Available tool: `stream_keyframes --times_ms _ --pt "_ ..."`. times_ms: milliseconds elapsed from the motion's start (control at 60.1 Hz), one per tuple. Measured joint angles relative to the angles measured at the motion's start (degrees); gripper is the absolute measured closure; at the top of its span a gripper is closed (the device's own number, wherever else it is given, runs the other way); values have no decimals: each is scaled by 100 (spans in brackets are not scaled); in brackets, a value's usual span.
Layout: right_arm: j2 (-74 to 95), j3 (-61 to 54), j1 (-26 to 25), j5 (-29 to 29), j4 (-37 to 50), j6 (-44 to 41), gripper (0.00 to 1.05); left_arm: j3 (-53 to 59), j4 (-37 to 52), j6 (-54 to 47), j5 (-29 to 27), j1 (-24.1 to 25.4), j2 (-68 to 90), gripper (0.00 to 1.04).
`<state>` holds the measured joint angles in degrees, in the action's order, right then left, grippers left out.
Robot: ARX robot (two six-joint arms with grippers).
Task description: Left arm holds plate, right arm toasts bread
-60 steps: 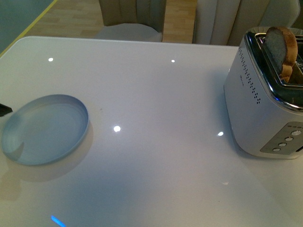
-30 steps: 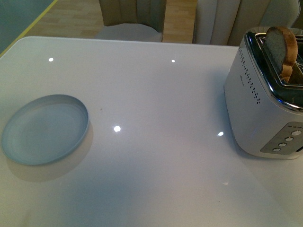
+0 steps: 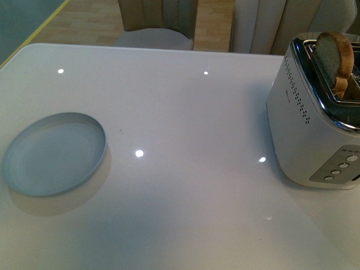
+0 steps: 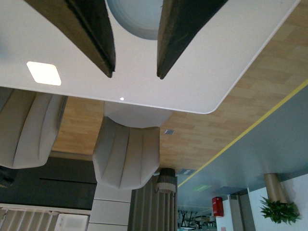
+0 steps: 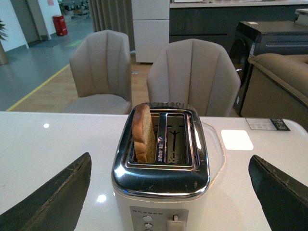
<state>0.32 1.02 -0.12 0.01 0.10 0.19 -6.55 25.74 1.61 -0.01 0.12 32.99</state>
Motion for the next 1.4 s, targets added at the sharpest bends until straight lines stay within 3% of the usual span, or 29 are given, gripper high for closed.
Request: stream_keyframes --times_ms 116,1082,1198,1398 --pt "0 0 0 0 0 0 9 120 -142 -48 2 0 -337 103" --pt "0 0 0 0 0 0 9 581 -1543 -94 0 -2 -2267 102" --pt "0 0 0 0 -2 0 9 581 -2483 -96 0 -2 -3053 102" --pt "0 0 0 -2 -2 0 9 581 -2566 -98 0 -2 -3259 102"
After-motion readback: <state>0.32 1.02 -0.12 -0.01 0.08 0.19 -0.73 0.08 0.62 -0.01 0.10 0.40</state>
